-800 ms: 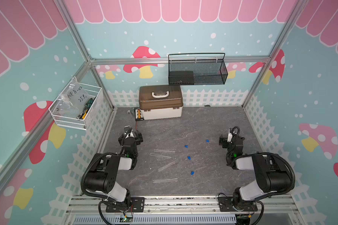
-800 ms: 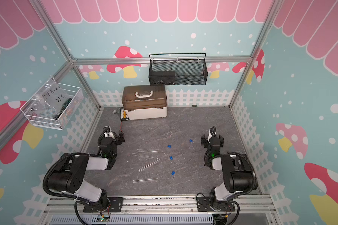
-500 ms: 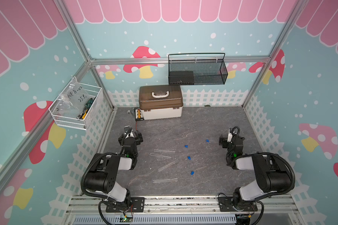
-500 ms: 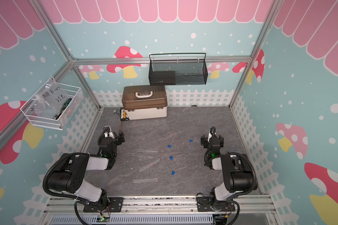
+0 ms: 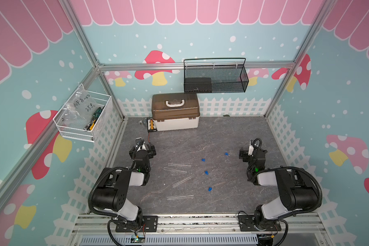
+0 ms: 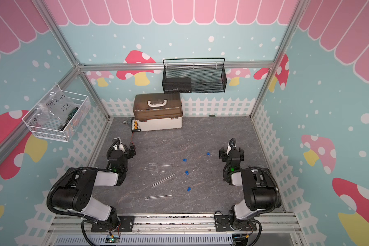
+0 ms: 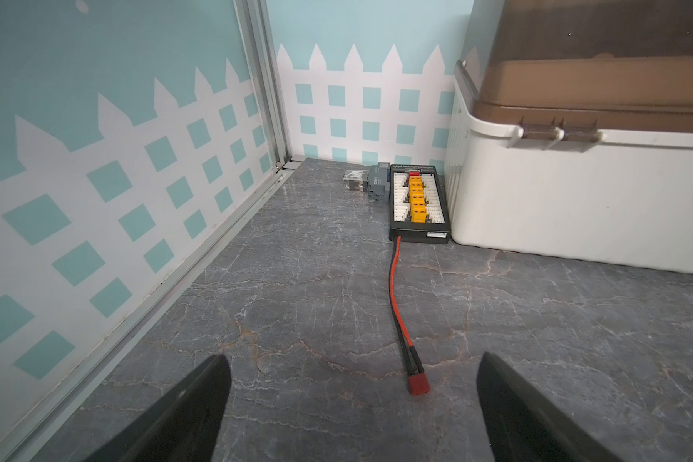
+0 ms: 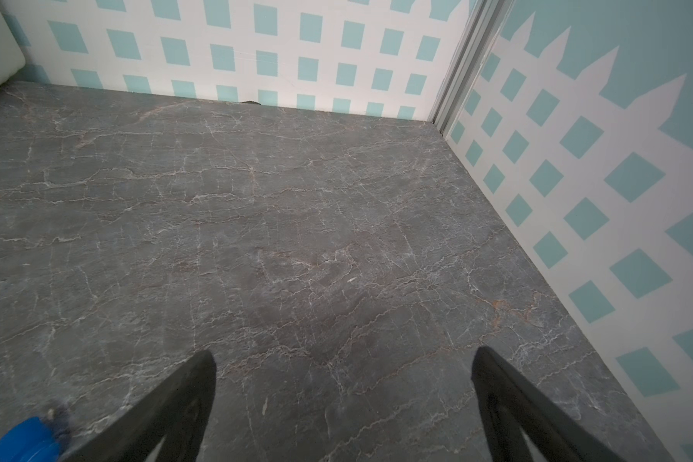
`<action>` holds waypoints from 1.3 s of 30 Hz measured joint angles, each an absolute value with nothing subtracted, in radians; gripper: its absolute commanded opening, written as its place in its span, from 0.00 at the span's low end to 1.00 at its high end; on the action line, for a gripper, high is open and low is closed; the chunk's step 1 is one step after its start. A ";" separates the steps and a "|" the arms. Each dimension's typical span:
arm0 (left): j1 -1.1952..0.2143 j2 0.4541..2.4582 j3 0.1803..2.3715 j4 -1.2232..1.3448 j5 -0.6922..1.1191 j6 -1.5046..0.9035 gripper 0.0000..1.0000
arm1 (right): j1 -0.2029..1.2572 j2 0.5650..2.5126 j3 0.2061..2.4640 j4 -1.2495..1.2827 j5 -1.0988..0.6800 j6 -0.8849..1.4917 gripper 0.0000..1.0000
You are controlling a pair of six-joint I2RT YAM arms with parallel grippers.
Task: Insert stoppers into test tubes
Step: Pick up the test tube at the center of the board.
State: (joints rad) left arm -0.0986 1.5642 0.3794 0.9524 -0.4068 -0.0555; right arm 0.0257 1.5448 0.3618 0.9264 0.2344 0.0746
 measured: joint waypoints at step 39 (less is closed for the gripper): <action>-0.744 1.134 0.846 -0.654 0.155 0.455 0.82 | 0.019 0.886 0.624 -0.287 -0.032 0.251 0.91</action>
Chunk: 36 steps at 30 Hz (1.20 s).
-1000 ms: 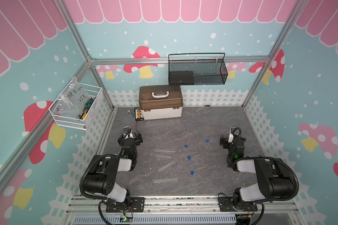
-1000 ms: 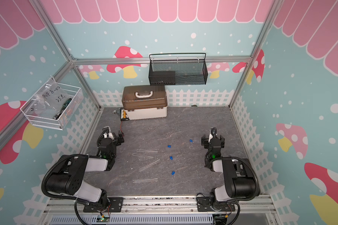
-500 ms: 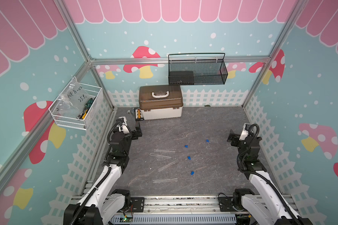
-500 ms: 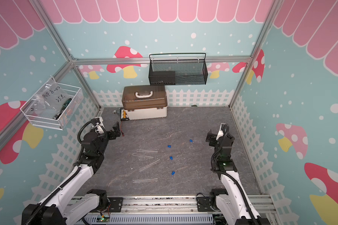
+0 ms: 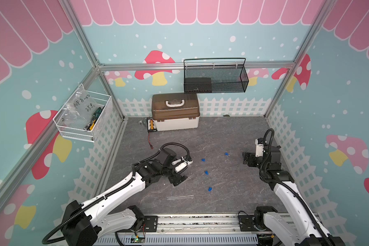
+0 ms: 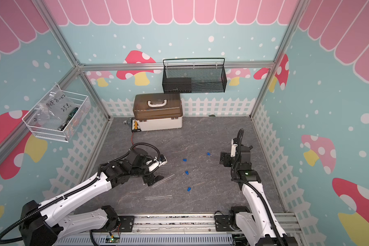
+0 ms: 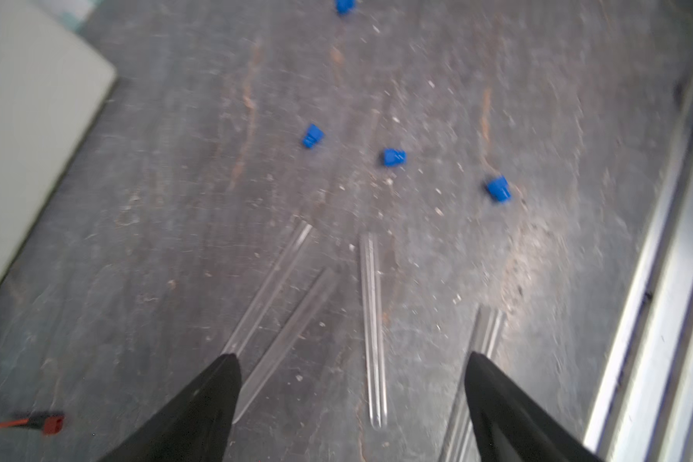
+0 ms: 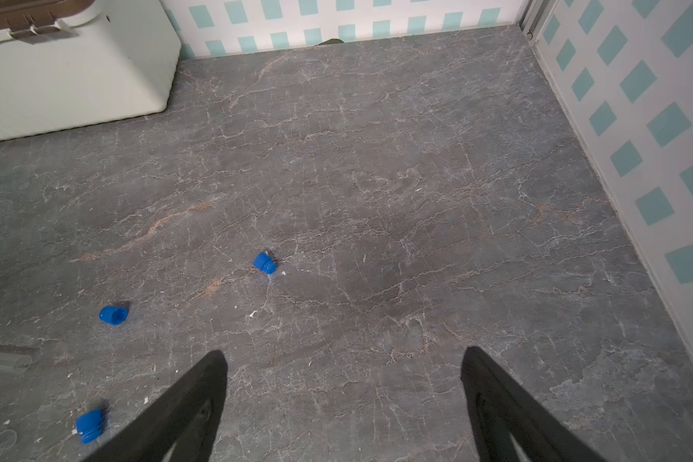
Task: Insert stoppers into test tubes
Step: Pick up the test tube at the center of the board.
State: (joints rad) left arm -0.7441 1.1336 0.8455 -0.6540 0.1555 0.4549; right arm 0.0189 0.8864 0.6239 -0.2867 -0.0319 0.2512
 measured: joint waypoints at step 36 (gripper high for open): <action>-0.945 1.487 0.831 -0.758 0.110 0.617 0.45 | 0.019 0.808 0.587 -0.335 0.012 0.180 0.92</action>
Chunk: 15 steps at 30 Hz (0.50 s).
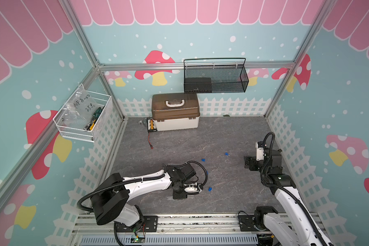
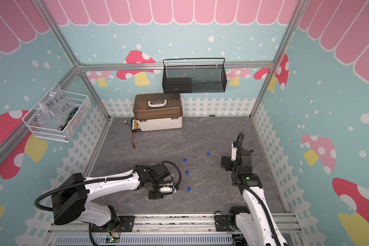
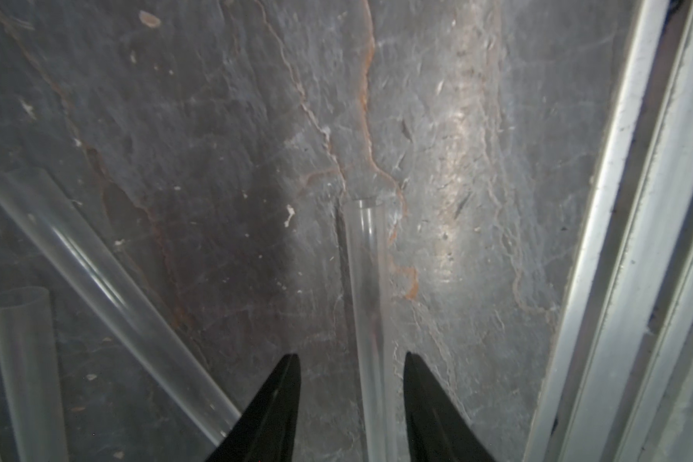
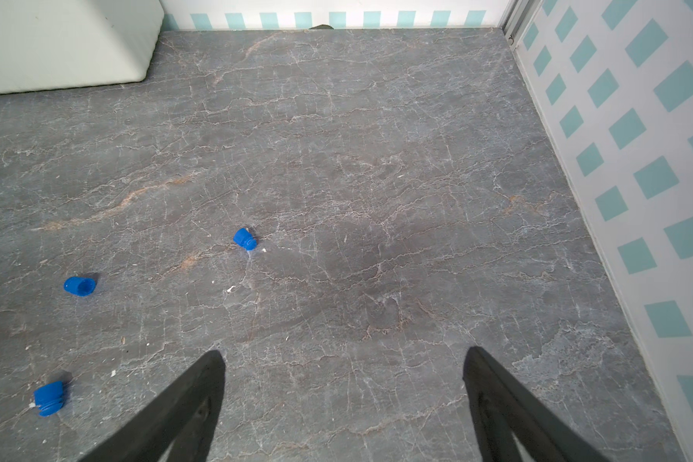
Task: Insert stoppers into test tubes
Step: Pick up the test tube at the center of the board.
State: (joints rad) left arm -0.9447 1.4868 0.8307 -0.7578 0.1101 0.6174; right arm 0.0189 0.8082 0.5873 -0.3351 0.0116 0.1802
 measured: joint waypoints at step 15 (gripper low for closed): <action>-0.951 1.482 0.761 -0.744 0.100 0.617 0.36 | 0.019 0.797 0.585 -0.344 0.026 0.180 0.92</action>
State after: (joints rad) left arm -0.9508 1.4822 0.7609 -0.7444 0.0998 0.6167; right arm 0.0189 0.7975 0.5846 -0.3443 0.0257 0.1802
